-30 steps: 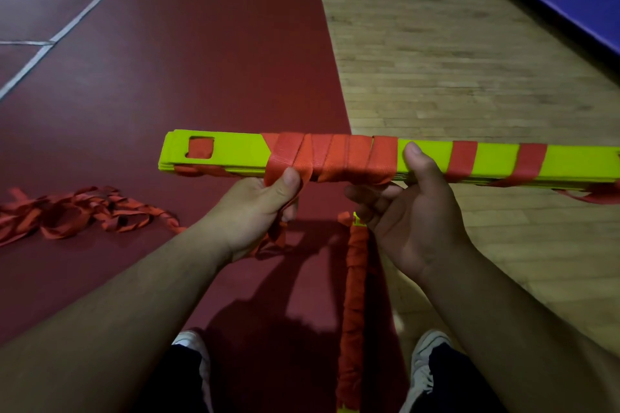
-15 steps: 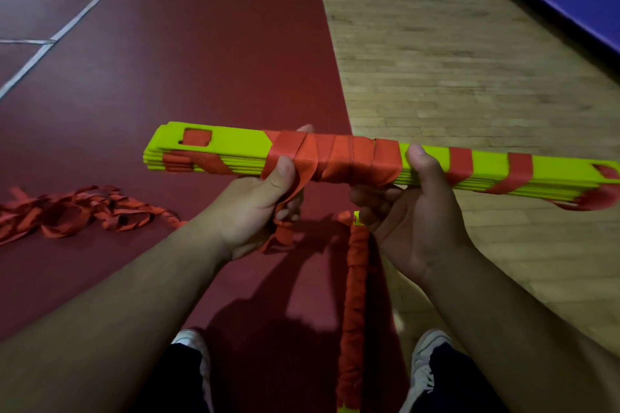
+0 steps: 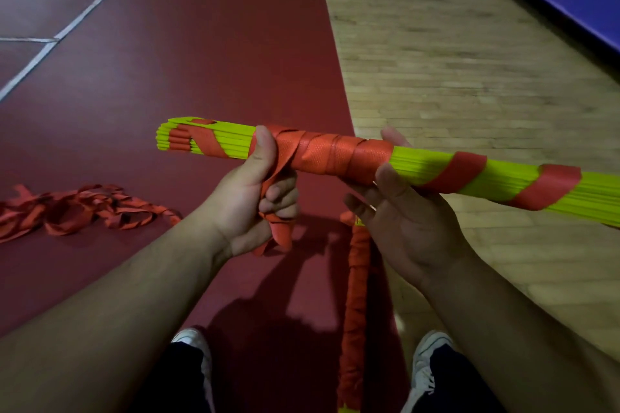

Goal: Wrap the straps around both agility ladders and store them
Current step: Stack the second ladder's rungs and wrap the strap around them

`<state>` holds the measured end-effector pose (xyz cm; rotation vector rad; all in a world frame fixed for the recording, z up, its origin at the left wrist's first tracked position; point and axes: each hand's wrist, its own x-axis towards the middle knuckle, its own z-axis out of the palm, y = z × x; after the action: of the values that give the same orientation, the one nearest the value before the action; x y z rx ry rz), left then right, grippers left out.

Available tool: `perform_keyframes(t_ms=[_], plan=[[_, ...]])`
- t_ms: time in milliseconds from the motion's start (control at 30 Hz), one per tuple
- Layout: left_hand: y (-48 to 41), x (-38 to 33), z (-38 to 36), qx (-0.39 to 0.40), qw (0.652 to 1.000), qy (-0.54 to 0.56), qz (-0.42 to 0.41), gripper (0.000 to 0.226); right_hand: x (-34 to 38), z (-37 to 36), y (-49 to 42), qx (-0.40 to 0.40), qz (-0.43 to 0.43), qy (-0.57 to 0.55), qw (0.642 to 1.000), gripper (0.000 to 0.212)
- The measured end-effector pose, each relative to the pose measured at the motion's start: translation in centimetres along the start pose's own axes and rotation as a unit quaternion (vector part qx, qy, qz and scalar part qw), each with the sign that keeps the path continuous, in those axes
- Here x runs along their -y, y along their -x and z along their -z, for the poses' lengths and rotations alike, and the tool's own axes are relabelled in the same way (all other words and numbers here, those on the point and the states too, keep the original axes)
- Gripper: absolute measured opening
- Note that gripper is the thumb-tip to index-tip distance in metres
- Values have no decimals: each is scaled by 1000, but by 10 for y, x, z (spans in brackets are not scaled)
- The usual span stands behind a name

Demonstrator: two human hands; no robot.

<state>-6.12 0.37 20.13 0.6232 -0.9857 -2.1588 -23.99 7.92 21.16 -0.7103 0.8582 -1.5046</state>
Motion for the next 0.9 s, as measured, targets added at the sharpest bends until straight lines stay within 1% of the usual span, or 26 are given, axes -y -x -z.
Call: perform_keyframes(t_ms=[67,133,267,367,400,467,500,567,700,800,900], plan=[[-1,1,1,-4,1000,-17,17,67,1,0,0,-2,0,-31,1000,76],[-1,4,1,-10,999,-48,11,71,3,0,-2,-18,1,-54,998,77],[0,10,2,0,998,-64,-5,79,6,2,-3,-50,7,-48,998,86],[1,8,2,28,998,-52,-7,92,8,5,-3,-43,6,-39,998,79],[1,8,2,39,997,-64,-6,88,9,5,-2,-43,4,-39,998,78],[3,8,2,34,991,-133,3,66,9,5,-2,-57,4,-44,997,82],[4,9,0,24,985,-169,7,64,9,6,-2,-70,5,-47,996,84],[4,10,-3,9,980,-200,-1,69,7,7,-4,-91,3,-51,995,88],[0,11,-4,-7,986,-158,-47,78,5,7,-5,-102,-20,-52,993,113],[1,11,-4,-11,991,-117,-69,51,4,7,-4,-71,-24,-30,997,110],[1,8,-5,-46,994,-69,-70,46,7,5,-4,-41,-17,7,999,100]])
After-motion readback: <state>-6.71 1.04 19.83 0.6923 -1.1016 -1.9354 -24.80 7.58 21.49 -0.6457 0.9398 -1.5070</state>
